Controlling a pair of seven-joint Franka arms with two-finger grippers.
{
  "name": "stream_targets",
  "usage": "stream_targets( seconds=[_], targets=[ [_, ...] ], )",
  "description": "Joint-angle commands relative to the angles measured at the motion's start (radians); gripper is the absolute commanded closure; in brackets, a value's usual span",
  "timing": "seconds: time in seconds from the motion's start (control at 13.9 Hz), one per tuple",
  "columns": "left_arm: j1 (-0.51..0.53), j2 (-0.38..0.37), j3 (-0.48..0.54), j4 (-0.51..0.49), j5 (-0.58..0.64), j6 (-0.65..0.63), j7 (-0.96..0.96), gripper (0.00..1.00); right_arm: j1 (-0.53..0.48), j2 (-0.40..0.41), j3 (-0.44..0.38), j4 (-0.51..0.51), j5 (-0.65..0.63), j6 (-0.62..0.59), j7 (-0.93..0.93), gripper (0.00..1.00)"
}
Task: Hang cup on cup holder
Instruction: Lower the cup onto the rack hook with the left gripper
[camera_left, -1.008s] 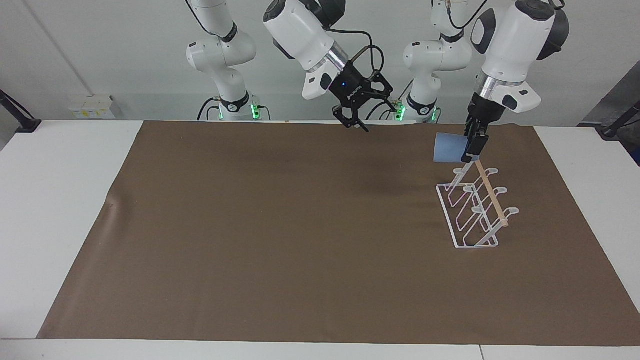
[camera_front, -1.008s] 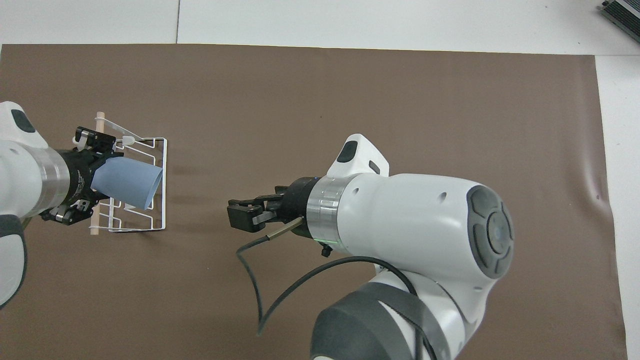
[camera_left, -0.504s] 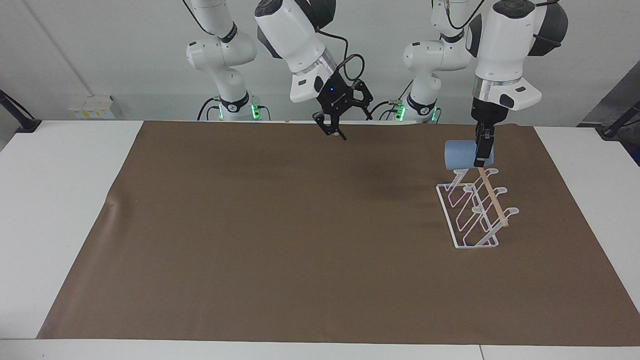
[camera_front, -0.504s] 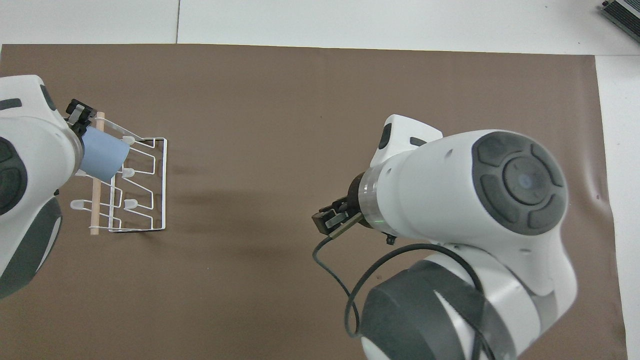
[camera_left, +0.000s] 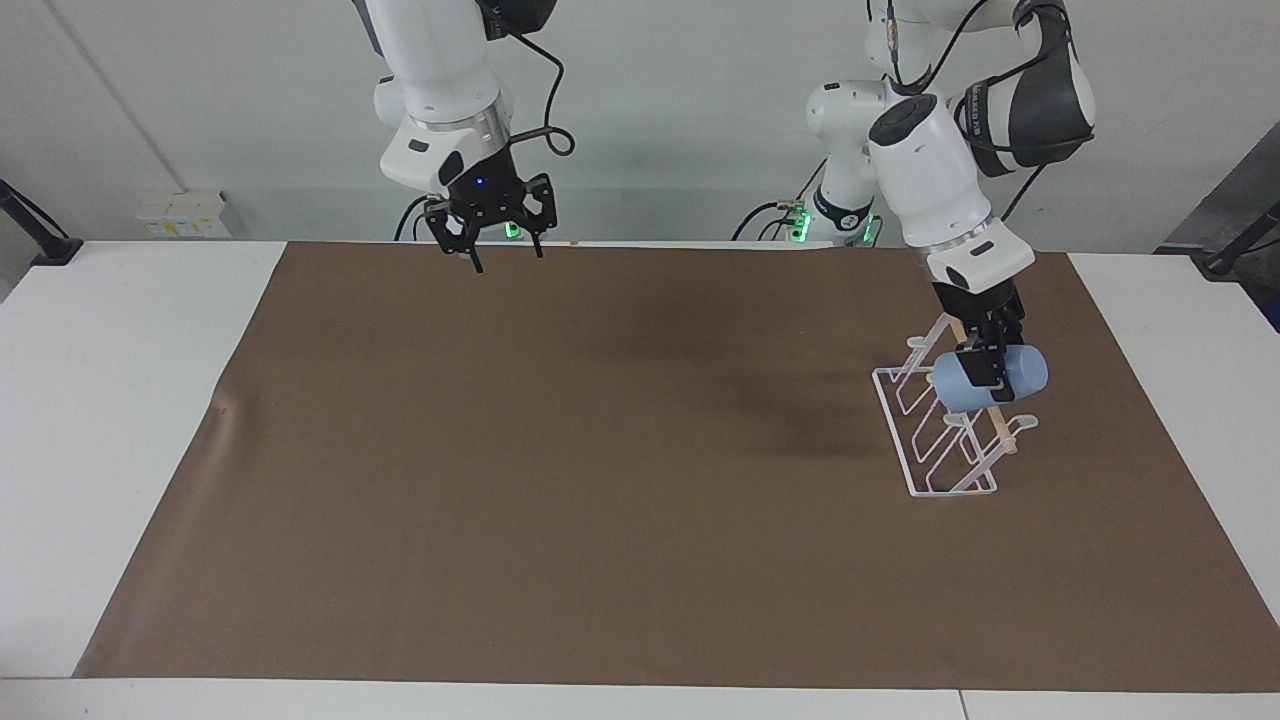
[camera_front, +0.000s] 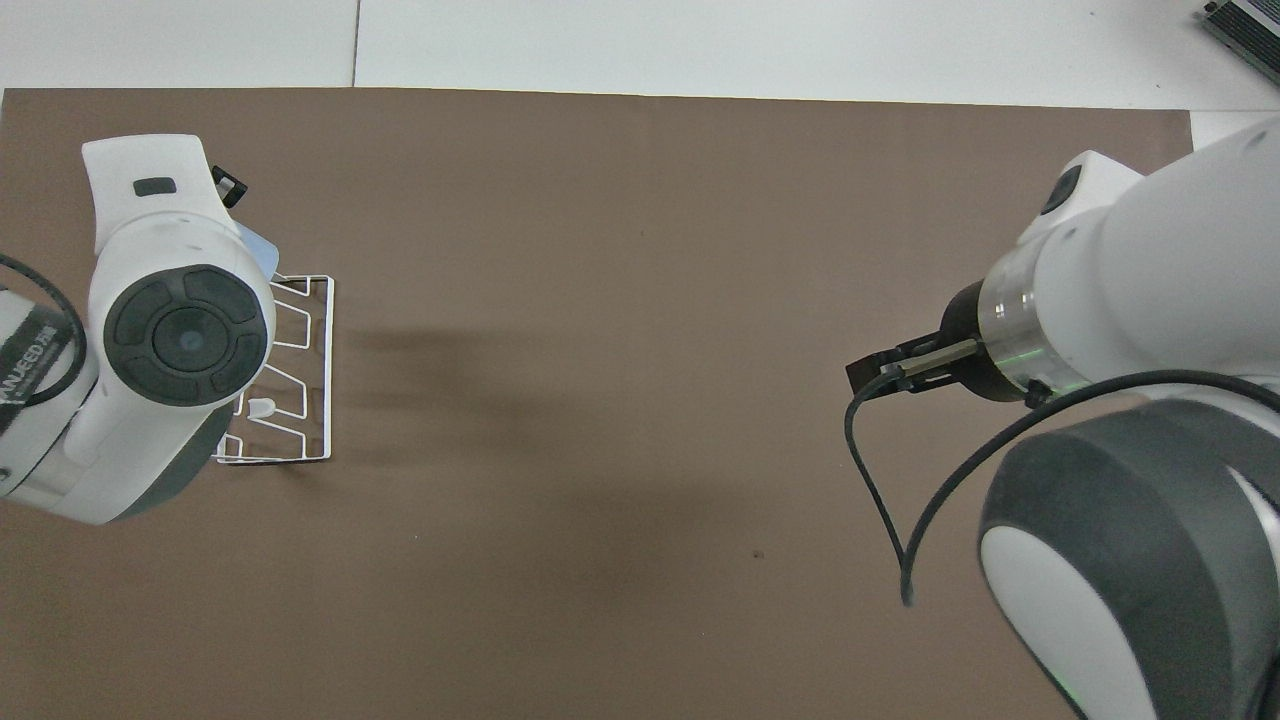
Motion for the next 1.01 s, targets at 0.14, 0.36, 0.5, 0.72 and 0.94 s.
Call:
stream_targets(
  seconds=[0.14, 0.36, 0.5, 0.72, 0.94],
  targets=[
    [-0.014, 0.036, 0.012, 0.001, 0.113, 0.008, -0.055, 1.00, -0.065, -0.019, 0.018, -0.003, -0.072, -0.037, 0.032, 0.22],
    [-0.016, 0.027, 0.012, -0.027, 0.159, 0.010, -0.054, 1.00, -0.097, -0.026, 0.020, -0.021, -0.061, -0.033, 0.029, 0.20],
    [-0.019, 0.022, 0.011, -0.047, 0.172, 0.016, -0.055, 1.00, -0.102, -0.042, 0.020, -0.050, -0.055, -0.025, 0.030, 0.17],
    [-0.019, 0.018, 0.011, -0.067, 0.173, 0.017, -0.055, 1.00, -0.139, -0.050, 0.020, -0.067, -0.054, -0.027, 0.022, 0.09],
    [-0.020, 0.007, 0.011, -0.096, 0.189, 0.028, -0.055, 1.00, -0.148, -0.050, 0.020, -0.069, -0.054, -0.027, 0.024, 0.00]
  ],
)
